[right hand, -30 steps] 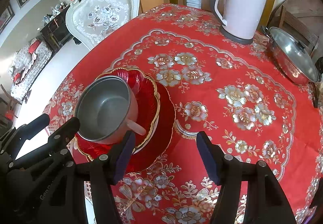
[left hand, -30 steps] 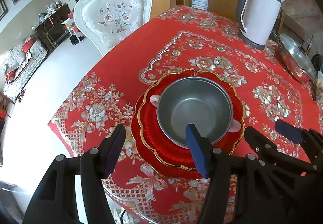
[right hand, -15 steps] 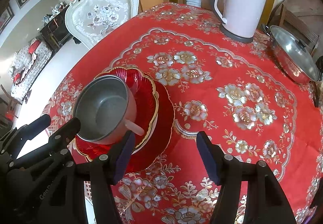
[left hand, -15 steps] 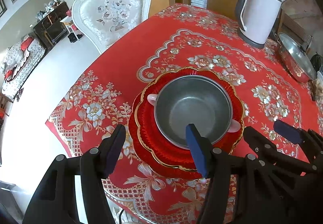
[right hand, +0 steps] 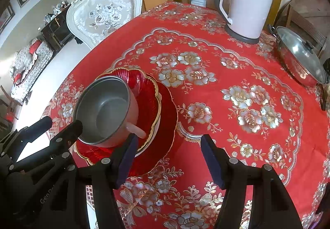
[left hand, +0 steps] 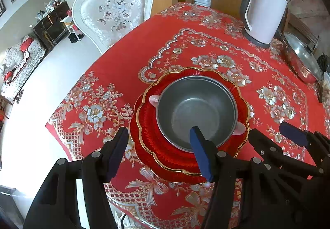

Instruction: Organize plates and bowls

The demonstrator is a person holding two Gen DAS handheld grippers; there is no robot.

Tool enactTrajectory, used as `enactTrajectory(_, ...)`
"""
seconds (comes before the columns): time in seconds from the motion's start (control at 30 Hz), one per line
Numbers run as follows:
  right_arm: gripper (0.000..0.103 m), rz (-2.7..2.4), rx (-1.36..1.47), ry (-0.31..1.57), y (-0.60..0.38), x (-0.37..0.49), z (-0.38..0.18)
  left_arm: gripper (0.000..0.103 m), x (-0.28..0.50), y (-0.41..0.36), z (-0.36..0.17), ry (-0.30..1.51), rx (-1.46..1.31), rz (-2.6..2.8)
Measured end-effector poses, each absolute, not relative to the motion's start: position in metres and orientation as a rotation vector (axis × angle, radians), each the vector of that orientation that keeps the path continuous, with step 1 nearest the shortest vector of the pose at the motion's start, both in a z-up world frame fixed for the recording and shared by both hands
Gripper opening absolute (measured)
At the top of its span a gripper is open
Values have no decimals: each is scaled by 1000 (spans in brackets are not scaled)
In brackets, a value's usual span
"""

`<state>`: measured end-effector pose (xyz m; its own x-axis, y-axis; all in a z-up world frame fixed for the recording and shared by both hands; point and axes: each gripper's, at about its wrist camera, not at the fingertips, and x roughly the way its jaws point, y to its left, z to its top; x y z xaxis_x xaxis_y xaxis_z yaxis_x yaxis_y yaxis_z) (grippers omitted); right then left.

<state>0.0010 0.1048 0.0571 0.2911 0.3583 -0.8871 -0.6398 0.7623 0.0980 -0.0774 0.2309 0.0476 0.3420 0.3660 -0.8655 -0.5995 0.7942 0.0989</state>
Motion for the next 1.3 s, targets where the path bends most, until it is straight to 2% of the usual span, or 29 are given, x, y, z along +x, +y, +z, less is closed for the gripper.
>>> enactTrajectory(1.3,65,683,-309,1093,106,-2,56,61,-81,232,44,1057,-252,628)
